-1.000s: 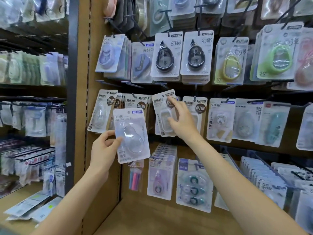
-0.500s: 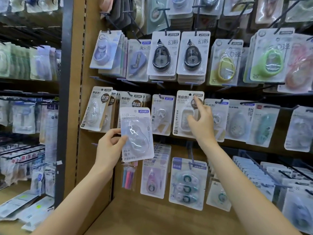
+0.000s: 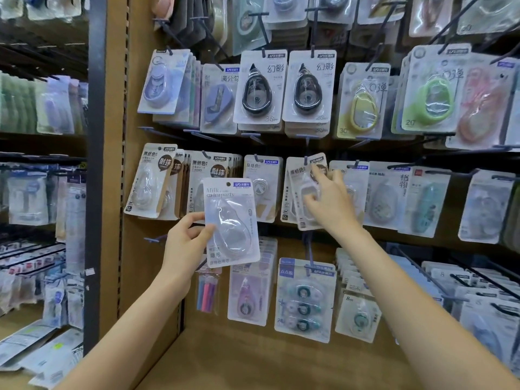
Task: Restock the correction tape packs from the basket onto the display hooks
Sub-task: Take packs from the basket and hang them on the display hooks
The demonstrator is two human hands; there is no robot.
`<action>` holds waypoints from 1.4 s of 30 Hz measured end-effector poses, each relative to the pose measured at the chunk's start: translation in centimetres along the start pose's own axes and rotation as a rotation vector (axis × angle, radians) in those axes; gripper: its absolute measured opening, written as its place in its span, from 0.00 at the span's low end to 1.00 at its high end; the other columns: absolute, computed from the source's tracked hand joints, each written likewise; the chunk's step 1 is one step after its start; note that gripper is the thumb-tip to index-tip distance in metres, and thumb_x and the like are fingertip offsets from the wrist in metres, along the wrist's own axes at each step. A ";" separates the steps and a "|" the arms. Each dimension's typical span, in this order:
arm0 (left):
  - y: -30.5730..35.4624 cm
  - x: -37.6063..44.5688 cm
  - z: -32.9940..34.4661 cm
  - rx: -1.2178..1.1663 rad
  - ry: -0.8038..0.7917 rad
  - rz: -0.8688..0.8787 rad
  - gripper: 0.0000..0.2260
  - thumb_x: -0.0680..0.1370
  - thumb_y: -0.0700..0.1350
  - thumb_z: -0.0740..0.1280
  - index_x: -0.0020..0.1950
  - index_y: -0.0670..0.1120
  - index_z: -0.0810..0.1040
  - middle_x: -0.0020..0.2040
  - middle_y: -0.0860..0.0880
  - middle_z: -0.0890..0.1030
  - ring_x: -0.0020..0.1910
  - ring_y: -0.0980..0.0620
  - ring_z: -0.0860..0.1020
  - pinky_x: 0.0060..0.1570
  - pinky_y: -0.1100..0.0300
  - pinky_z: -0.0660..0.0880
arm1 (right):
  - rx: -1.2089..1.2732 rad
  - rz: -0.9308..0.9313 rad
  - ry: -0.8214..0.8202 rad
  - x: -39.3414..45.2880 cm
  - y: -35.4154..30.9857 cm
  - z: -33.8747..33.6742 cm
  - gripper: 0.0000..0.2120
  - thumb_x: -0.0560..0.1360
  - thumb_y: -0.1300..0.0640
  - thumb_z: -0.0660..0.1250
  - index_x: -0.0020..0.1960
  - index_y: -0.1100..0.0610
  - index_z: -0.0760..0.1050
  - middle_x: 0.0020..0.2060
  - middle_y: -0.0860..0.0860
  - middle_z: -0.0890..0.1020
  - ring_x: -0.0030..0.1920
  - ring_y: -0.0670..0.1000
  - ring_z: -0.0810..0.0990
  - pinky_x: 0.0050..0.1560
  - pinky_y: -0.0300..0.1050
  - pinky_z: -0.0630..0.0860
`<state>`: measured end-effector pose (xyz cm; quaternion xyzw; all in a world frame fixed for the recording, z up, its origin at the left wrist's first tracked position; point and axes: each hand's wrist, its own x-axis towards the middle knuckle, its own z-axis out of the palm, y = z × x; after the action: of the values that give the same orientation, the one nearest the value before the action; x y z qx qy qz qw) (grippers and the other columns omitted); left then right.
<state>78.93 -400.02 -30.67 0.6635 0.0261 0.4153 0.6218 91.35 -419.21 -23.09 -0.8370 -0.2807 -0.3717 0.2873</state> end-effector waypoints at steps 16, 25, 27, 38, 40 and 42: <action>0.2 -1.3 5.3 0.096 -0.275 0.095 0.10 0.77 0.39 0.64 0.59 0.44 0.74 0.45 0.46 0.84 0.43 0.51 0.83 0.39 0.59 0.81 | 0.916 0.254 -0.378 -8.6 0.5 0.3 0.33 0.73 0.58 0.70 0.72 0.46 0.56 0.53 0.44 0.77 0.48 0.43 0.82 0.45 0.38 0.80; 0.7 -3.5 14.1 0.145 -0.618 0.174 0.20 0.79 0.36 0.61 0.62 0.59 0.65 0.45 0.47 0.83 0.42 0.53 0.81 0.46 0.58 0.79 | 1.021 0.292 0.109 -10.0 7.4 -4.6 0.32 0.75 0.66 0.66 0.71 0.44 0.57 0.56 0.54 0.79 0.52 0.45 0.81 0.49 0.41 0.79; 1.0 -4.2 16.6 0.150 -0.663 0.205 0.21 0.79 0.35 0.60 0.65 0.58 0.65 0.47 0.49 0.83 0.45 0.55 0.81 0.46 0.61 0.78 | 0.981 0.274 0.238 -10.6 9.0 -6.3 0.31 0.76 0.66 0.64 0.70 0.41 0.57 0.60 0.52 0.77 0.55 0.43 0.79 0.51 0.38 0.78; 4.5 -9.9 32.5 0.291 -0.944 0.291 0.28 0.79 0.37 0.61 0.76 0.52 0.57 0.72 0.50 0.65 0.62 0.57 0.69 0.49 0.73 0.64 | 0.415 0.345 0.557 -11.2 19.3 -16.4 0.24 0.79 0.64 0.58 0.73 0.53 0.60 0.64 0.45 0.64 0.65 0.36 0.59 0.62 0.30 0.57; 4.9 -10.4 33.8 0.287 -0.947 0.290 0.28 0.79 0.38 0.61 0.76 0.51 0.55 0.72 0.50 0.64 0.64 0.55 0.70 0.49 0.72 0.65 | 0.338 0.327 0.511 -10.7 20.4 -17.6 0.24 0.79 0.64 0.58 0.74 0.54 0.60 0.68 0.48 0.62 0.70 0.40 0.55 0.64 0.29 0.54; 4.8 -10.7 34.6 0.291 -0.934 0.283 0.28 0.79 0.39 0.62 0.76 0.51 0.55 0.72 0.50 0.65 0.63 0.54 0.71 0.52 0.69 0.67 | 0.290 0.354 0.442 -10.2 21.4 -18.6 0.25 0.79 0.63 0.58 0.75 0.55 0.59 0.68 0.52 0.63 0.72 0.48 0.57 0.59 0.27 0.53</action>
<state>89.78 -434.85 -28.05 0.8551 -0.2874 0.1464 0.4060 91.61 -449.11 -26.56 -0.7221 -0.1116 -0.4450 0.5178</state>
